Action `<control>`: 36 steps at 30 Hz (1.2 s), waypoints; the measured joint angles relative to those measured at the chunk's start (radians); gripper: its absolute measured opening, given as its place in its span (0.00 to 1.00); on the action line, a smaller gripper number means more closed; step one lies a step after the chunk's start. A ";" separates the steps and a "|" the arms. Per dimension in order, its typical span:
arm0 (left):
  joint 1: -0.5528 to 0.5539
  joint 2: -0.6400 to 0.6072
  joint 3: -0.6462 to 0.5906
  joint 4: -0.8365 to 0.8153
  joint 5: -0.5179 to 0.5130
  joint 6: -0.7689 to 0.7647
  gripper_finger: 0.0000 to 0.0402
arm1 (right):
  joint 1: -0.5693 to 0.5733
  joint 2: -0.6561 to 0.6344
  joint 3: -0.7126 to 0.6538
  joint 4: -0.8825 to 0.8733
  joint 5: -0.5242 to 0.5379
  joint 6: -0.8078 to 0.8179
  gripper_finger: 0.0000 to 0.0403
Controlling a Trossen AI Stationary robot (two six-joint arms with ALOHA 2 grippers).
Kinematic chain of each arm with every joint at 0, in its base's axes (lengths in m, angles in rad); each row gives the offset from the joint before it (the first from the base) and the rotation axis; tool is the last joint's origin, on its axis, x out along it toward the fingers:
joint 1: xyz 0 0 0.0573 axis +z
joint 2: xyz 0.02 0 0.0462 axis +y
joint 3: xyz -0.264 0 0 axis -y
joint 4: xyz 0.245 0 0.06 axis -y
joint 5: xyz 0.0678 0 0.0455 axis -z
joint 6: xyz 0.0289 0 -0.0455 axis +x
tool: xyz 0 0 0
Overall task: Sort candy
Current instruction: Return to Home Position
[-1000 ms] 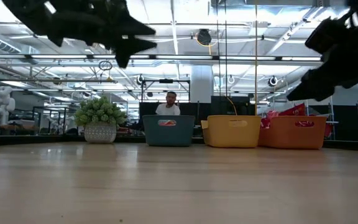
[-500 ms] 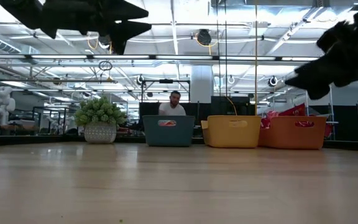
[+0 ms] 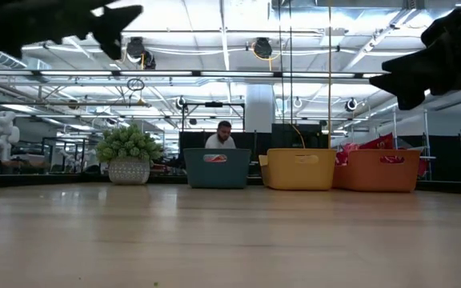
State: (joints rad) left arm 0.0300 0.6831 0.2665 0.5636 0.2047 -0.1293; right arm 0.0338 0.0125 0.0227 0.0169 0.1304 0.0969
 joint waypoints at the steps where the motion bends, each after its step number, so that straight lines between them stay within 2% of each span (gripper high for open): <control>1: -0.005 -0.031 -0.039 0.047 0.000 0.015 0.42 | 0.000 0.004 0.000 -0.001 -0.002 0.016 0.53; 6: -0.014 -0.144 -0.242 0.290 -0.007 0.020 0.42 | 0.000 0.005 0.000 0.000 -0.002 0.076 0.53; 7: -0.014 -0.161 -0.260 0.279 -0.007 0.003 0.42 | 0.000 0.005 0.000 0.000 -0.002 0.076 0.53; 12: -0.020 -0.228 -0.259 0.114 0.036 -0.022 0.42 | 0.000 0.010 0.000 0.001 -0.002 0.075 0.53; 15: -0.019 -0.277 -0.259 0.109 0.091 -0.015 0.42 | 0.000 0.012 0.000 0.002 -0.001 0.075 0.53; 18: -0.019 -0.343 -0.260 0.061 0.101 -0.019 0.42 | 0.000 0.013 0.000 0.002 -0.001 0.075 0.53; 29: -0.018 -0.671 -0.260 -0.293 -0.017 -0.021 0.42 | 0.000 0.014 0.000 0.002 -0.001 0.075 0.53; 33: -0.017 -0.677 -0.260 -0.379 -0.047 0.012 0.42 | 0.001 0.014 0.000 0.002 0.000 0.075 0.53; 36: -0.018 -0.677 -0.260 -0.522 -0.052 -0.026 0.42 | 0.001 0.015 0.000 0.003 0.000 0.075 0.53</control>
State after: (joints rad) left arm 0.0124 0.0061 0.0063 0.0419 0.1531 -0.1551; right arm 0.0345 0.0274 0.0227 0.0196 0.1303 0.1715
